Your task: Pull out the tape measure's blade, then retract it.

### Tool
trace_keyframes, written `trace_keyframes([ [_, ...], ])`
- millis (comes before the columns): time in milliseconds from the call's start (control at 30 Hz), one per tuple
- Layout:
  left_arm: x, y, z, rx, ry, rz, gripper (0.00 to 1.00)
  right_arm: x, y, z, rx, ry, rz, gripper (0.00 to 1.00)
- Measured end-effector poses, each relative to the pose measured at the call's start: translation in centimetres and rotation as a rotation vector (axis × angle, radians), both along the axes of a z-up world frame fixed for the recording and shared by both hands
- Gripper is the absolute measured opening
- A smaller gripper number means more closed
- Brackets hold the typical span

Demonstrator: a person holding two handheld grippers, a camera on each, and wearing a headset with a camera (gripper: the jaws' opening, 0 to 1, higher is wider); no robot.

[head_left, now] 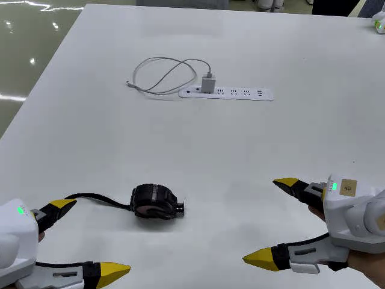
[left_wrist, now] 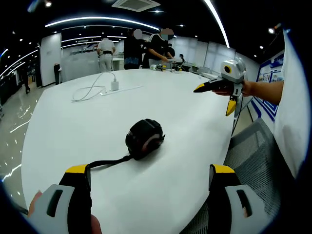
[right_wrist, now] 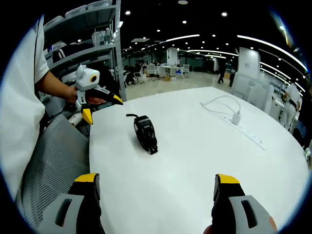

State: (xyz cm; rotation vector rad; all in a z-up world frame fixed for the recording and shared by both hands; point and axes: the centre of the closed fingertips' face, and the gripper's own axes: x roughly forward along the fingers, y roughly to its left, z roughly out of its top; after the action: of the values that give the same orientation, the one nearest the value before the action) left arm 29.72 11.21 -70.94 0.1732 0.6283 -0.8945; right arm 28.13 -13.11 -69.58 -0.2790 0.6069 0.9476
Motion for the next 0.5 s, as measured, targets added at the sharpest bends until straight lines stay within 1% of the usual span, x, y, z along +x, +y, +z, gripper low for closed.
trace_keyframes([
  [67,-0.1,0.2,0.0,0.004,0.001,0.000,0.99,-0.3,-0.3,0.0,0.004,0.000,-0.010,0.99],
  [267,-0.6,0.9,0.0,0.014,0.005,-0.003,0.99,-1.1,-1.1,-0.2,-0.003,0.006,-0.026,0.99],
  [367,-0.8,1.1,0.0,0.014,0.012,-0.002,0.99,-1.7,-1.4,-0.2,-0.004,0.012,-0.033,0.99],
  [500,-1.0,1.4,0.0,0.028,0.008,-0.007,0.99,-2.3,-1.8,-0.4,-0.009,0.019,-0.044,0.99],
])
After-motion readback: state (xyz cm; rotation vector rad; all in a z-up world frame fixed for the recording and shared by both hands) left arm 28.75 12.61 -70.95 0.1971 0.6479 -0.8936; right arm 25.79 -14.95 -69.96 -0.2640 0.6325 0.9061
